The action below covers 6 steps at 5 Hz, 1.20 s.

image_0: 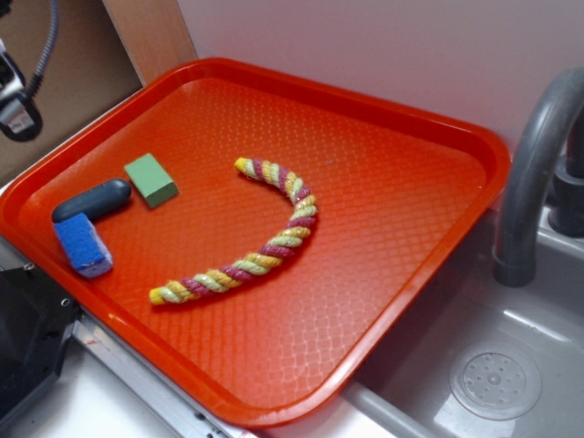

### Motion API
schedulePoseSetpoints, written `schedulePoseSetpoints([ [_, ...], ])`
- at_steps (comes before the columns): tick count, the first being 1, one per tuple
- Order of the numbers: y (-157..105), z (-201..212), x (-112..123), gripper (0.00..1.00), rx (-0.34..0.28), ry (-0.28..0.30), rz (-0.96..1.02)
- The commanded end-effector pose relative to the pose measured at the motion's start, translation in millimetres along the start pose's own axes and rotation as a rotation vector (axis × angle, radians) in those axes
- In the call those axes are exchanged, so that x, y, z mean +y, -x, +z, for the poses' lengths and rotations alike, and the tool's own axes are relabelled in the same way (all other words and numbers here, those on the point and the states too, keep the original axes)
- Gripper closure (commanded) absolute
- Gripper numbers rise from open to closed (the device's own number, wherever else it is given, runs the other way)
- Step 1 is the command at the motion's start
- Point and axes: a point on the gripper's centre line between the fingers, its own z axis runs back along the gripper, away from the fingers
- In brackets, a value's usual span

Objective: Grab the plastic pickle.

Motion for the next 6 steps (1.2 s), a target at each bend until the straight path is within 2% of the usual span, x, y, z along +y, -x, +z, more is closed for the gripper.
schedulePoseSetpoints([
  [1,-7,-53,21,0.00,0.082,-0.076,0.058],
  [3,-18,-96,11,0.00,0.155,-0.080,-0.011],
  [4,-21,-109,11,0.00,0.174,-0.073,-0.039],
  [5,-19,-117,18,0.00,0.204,-0.091,-0.030],
  [6,-20,-119,22,1.00,0.209,-0.096,-0.027],
])
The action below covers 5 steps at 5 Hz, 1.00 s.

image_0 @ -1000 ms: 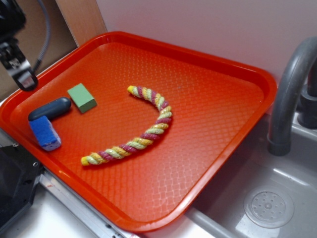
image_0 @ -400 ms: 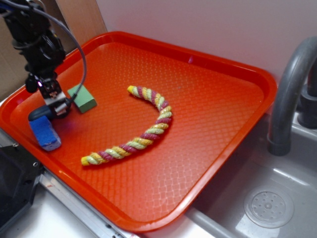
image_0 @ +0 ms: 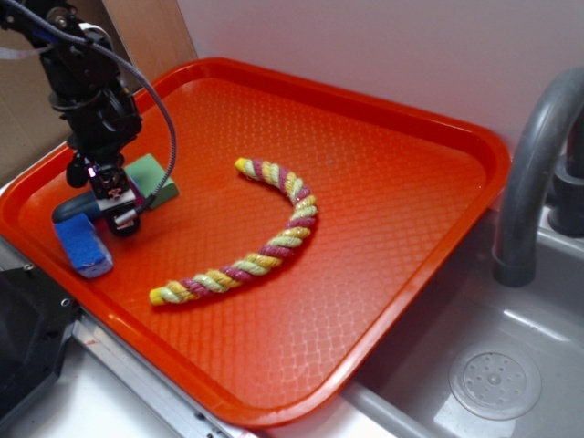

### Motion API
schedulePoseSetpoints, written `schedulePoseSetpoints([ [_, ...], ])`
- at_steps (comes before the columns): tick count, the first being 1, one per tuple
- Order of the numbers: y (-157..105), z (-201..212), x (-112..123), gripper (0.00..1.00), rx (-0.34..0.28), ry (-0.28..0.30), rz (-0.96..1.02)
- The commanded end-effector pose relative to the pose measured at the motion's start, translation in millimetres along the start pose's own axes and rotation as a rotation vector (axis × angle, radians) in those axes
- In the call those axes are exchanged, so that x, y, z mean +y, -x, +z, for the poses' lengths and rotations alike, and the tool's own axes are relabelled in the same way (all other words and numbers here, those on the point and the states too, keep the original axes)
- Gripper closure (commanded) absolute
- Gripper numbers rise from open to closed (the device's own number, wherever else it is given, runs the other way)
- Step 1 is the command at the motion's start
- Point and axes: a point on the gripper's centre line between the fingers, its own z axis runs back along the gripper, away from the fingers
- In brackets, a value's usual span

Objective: Grab the plastic pickle.

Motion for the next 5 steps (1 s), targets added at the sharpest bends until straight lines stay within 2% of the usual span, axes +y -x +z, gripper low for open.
schedulePoseSetpoints([
  [1,-2.4,-0.1,8.5,1.00,-0.012,-0.018,0.022],
  [5,-5.1,-3.3,12.2,1.00,-0.004,-0.043,0.007],
])
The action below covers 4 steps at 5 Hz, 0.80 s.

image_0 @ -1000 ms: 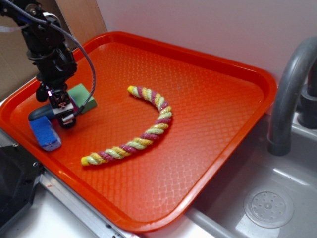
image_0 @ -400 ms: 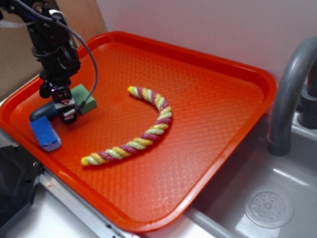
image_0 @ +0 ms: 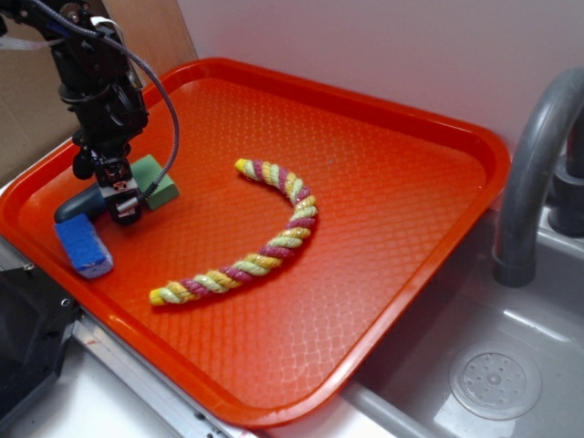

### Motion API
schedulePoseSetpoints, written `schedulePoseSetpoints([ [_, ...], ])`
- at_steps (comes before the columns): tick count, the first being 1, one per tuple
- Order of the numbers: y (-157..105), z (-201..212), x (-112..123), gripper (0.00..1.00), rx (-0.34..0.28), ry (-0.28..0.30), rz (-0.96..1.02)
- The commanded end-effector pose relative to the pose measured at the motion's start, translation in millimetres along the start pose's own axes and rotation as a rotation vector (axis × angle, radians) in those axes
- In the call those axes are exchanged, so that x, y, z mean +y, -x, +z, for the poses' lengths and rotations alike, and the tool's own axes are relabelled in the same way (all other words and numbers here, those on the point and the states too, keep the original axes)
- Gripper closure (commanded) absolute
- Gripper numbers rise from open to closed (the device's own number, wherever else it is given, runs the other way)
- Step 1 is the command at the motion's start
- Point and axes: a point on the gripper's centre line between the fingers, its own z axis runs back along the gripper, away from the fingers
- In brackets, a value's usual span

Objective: Grab the plastic pickle.

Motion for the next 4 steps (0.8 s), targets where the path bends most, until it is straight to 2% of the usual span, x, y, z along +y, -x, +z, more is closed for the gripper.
schedulePoseSetpoints([
  [1,0,-1,2,1.00,-0.017,-0.022,0.016],
  [3,1,8,1,1.00,-0.041,-0.027,-0.001],
  [4,1,10,1,1.00,-0.047,-0.049,-0.012],
])
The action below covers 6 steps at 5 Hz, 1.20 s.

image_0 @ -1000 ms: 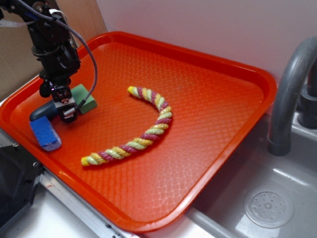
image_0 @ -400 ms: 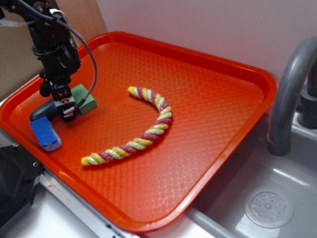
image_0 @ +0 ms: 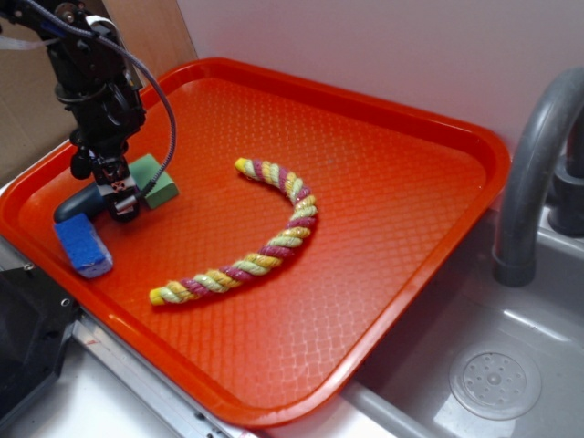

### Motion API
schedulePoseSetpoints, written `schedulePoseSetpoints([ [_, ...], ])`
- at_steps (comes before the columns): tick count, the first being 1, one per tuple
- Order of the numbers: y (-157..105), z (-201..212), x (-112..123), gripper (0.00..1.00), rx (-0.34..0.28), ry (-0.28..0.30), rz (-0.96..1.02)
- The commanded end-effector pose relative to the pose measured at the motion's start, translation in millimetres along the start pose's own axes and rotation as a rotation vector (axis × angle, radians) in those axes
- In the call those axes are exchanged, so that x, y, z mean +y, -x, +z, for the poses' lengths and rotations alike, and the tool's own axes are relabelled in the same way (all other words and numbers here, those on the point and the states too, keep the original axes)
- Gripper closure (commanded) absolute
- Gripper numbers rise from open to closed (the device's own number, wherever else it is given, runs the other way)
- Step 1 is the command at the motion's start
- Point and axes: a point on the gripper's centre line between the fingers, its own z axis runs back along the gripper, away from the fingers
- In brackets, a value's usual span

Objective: Grab the plastic pickle.

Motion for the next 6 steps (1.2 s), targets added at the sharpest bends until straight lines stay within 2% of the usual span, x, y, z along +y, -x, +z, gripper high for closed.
schedulePoseSetpoints([
  [1,-1,7,4,1.00,-0.034,-0.041,-0.014],
  [2,-1,17,7,1.00,-0.045,-0.054,-0.017],
  [3,1,50,11,1.00,-0.037,-0.047,0.075],
  [4,-4,103,3,1.00,-0.046,-0.010,0.196],
  [5,-12,158,-10,1.00,-0.064,0.055,0.308],
  [6,-18,195,-26,1.00,-0.115,0.074,0.325],
])
